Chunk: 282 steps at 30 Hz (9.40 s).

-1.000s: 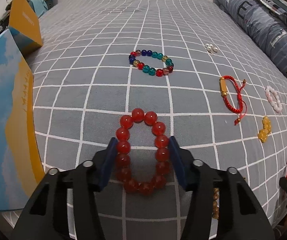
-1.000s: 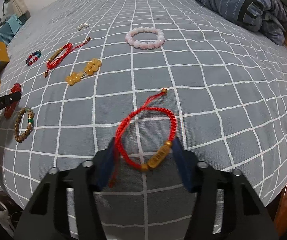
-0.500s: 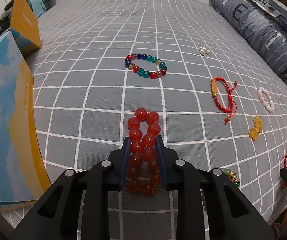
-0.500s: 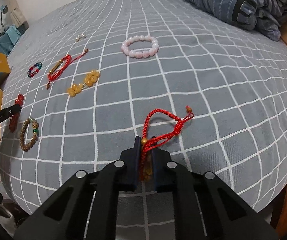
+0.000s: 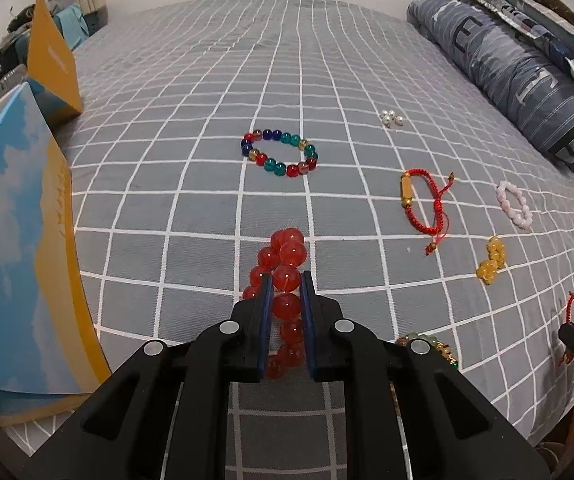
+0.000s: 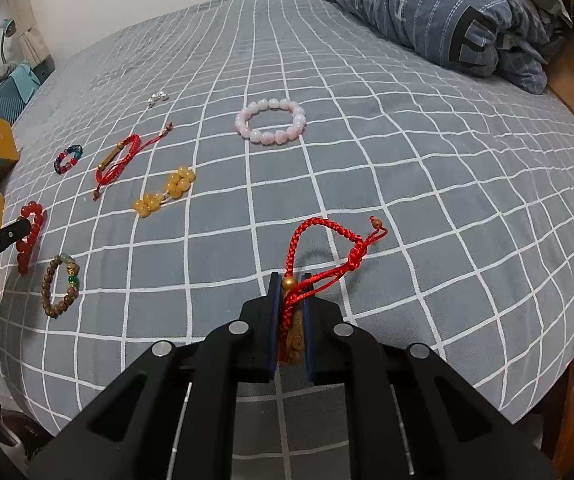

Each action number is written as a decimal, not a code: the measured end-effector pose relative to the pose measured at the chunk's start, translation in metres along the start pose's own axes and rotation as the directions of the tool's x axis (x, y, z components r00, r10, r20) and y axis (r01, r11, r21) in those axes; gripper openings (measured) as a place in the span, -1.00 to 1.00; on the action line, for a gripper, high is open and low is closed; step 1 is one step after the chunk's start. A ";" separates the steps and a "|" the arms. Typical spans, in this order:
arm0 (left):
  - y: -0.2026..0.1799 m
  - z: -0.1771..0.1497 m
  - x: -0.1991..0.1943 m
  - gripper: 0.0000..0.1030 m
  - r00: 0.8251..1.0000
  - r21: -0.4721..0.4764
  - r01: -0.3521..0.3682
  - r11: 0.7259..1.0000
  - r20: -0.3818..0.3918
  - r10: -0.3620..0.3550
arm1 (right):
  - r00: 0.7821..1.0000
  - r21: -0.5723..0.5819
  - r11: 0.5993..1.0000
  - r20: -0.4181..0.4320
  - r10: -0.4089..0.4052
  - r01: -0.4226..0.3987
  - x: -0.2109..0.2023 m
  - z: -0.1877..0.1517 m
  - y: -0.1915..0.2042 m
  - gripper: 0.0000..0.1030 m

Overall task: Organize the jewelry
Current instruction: 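Carry both held bracelets over the open white box, then open the left tool and the right tool to drop both bracelets into the box, then move both tools back over the remaining bracelets on the bed, then grasp the wooden bead bracelet with the left tool while the right tool grasps the yellow bead cluster, then carry both held items over the open white box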

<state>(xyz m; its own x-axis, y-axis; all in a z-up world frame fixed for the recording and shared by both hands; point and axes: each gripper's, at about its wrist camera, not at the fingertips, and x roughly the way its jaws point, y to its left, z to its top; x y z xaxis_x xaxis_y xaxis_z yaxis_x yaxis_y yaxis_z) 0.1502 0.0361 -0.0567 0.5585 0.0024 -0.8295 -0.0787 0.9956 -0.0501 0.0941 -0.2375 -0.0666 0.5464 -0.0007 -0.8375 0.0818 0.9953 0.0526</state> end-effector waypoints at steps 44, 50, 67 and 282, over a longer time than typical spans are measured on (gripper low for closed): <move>0.011 -0.015 -0.133 -0.75 0.972 -0.001 -0.011 1.000 0.235 0.011 | 0.964 -0.074 0.996 0.265 -0.026 0.047 -0.078 0.019 0.050 -0.82; 0.026 -0.016 -0.153 -0.75 0.964 -0.020 -0.027 0.999 0.264 0.032 | 0.956 -0.097 0.995 0.293 0.006 0.023 -0.089 0.033 0.079 -0.82; 0.117 -0.001 -0.195 -0.75 0.940 -0.175 -0.123 0.977 0.296 0.172 | 0.941 -0.248 0.965 0.300 0.159 -0.084 -0.100 0.071 0.222 -0.82; 0.019 0.021 -0.107 -0.86 0.994 -0.033 0.021 0.999 0.111 -0.018 | 0.995 -0.140 0.986 0.031 0.093 -0.088 -0.008 0.104 0.130 -0.65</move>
<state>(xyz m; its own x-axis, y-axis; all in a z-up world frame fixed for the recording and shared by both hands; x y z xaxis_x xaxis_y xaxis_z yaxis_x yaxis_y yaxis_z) 0.1068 0.0571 0.0425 0.6483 -0.0048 -0.7614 -0.0938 0.9919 -0.0861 0.1869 -0.1178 0.0034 0.5770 0.0886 -0.8119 -0.0840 0.9953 0.0489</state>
